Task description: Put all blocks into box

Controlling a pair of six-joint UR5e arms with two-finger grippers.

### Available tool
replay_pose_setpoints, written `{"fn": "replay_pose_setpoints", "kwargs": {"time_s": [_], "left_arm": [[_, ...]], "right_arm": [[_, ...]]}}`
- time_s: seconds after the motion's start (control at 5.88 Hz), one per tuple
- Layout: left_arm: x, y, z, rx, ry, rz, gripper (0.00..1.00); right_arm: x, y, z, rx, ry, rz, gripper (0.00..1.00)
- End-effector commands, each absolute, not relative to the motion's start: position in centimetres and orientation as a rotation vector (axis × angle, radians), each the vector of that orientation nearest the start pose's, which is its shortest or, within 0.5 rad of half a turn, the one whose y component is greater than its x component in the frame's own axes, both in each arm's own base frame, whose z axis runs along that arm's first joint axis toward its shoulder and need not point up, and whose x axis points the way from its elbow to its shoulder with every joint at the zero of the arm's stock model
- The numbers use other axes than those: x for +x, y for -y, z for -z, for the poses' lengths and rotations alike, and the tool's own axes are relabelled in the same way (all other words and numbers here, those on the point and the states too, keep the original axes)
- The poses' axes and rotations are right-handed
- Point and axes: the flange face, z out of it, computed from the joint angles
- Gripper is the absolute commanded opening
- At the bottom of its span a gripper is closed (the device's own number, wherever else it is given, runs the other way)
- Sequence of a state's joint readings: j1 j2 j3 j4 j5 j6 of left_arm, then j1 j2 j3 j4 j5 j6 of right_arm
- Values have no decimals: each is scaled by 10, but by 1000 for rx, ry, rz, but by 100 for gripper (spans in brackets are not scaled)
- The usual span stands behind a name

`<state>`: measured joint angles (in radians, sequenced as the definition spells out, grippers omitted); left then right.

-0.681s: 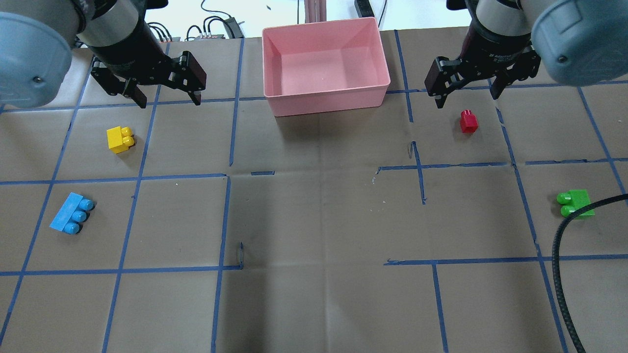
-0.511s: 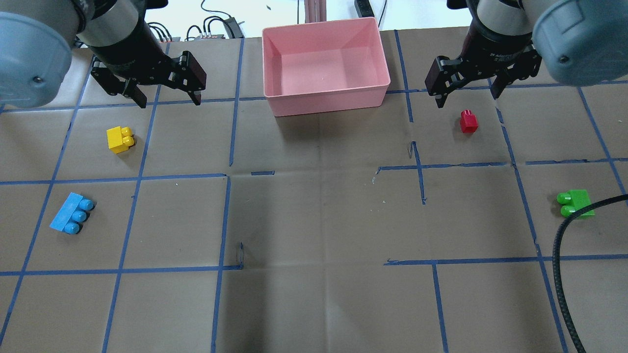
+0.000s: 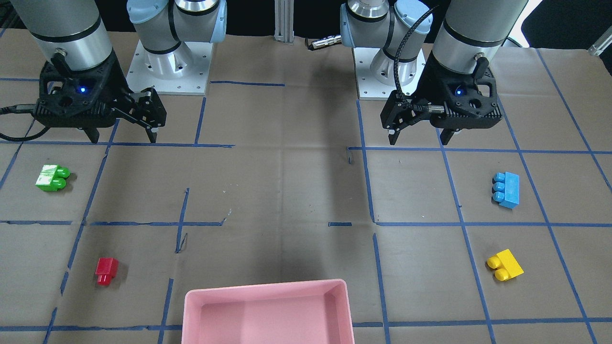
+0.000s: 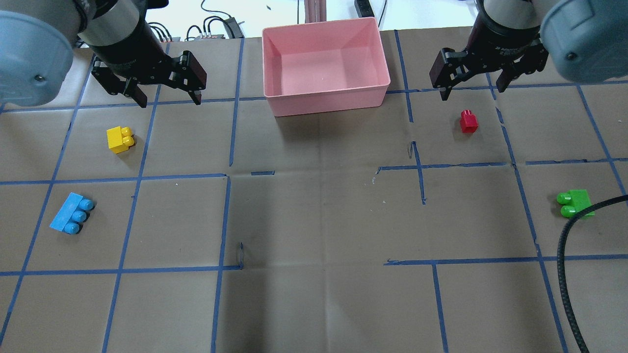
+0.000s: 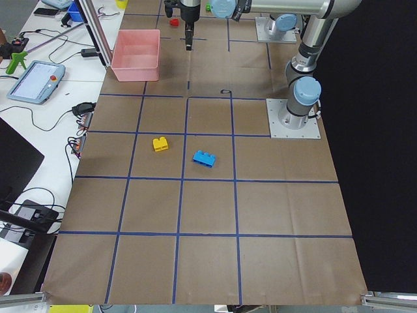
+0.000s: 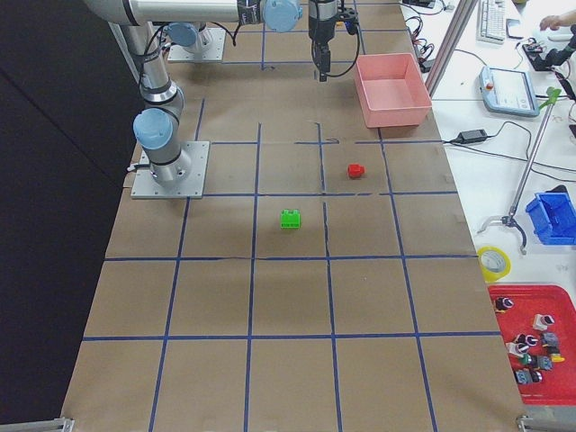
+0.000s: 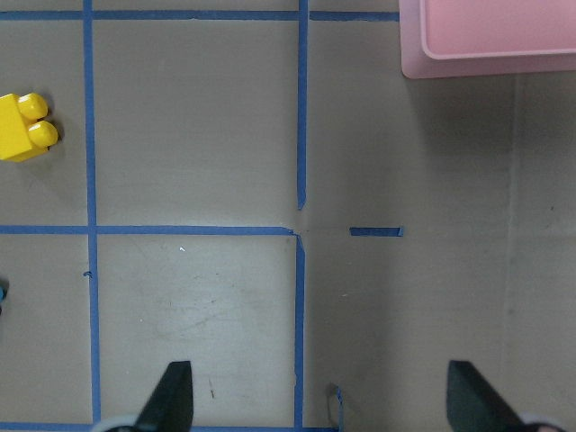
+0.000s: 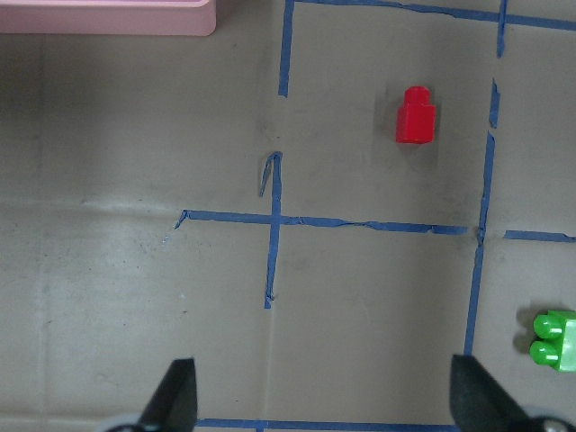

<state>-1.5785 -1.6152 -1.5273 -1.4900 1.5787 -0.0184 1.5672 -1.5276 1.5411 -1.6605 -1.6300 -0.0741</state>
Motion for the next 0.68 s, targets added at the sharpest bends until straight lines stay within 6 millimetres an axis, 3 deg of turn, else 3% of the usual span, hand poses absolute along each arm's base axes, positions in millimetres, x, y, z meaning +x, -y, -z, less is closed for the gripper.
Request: {"fn": "replay_pose_setpoints", "kwargs": {"time_s": [0.0, 0.34, 0.51], "left_arm": [[-136, 515, -496, -17, -3132, 125, 100], [-123, 520, -501, -55, -3133, 144, 100], [-85, 528, -504, -172, -3137, 152, 100]], "right_arm": [[125, 520, -483, -108, -3197, 95, 100], [127, 520, -491, -112, -3194, 119, 100], [128, 517, -494, -112, -3194, 129, 100]]}}
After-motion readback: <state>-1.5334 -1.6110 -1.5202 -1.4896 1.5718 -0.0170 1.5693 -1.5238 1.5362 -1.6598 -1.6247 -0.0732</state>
